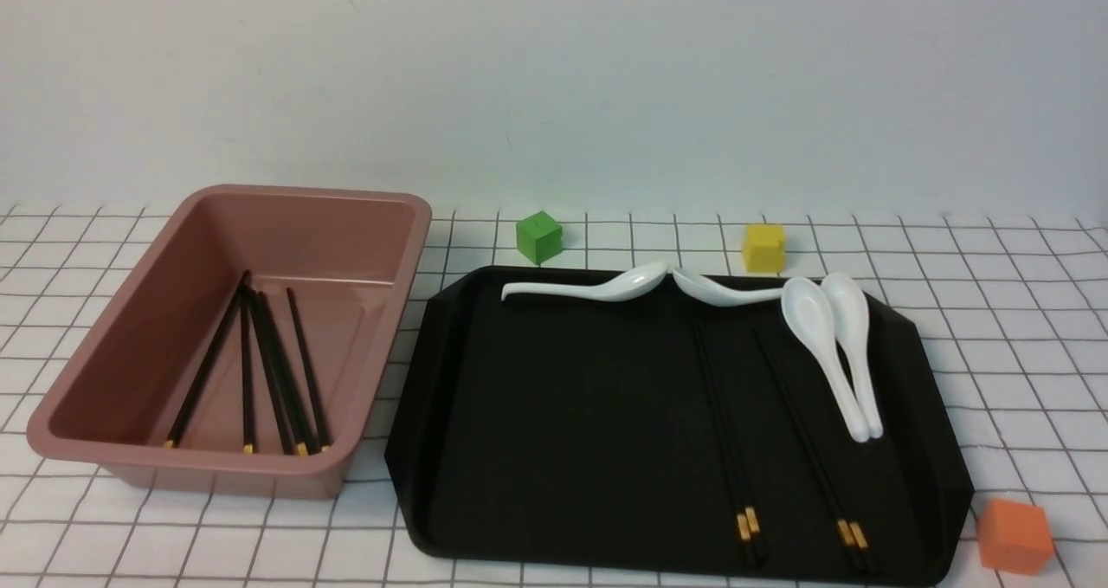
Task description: On white black tablecloth take chopsticks from black tray and put them in box.
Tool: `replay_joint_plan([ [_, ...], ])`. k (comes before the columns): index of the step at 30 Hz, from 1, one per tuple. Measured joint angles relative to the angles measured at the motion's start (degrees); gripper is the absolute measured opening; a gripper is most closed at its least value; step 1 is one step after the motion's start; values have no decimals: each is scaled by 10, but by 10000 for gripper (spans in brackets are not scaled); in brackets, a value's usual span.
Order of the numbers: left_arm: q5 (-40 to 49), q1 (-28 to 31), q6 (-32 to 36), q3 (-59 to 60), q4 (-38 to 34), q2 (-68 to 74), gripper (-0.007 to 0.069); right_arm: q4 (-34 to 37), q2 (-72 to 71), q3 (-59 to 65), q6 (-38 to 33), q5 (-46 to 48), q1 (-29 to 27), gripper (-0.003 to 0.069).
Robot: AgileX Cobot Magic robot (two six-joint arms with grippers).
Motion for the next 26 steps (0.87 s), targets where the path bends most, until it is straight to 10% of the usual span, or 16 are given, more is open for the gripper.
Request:
replay_joint_plan([
  [26,2,0,0,0,0,0,3,0,0,0,0,0,0,240],
])
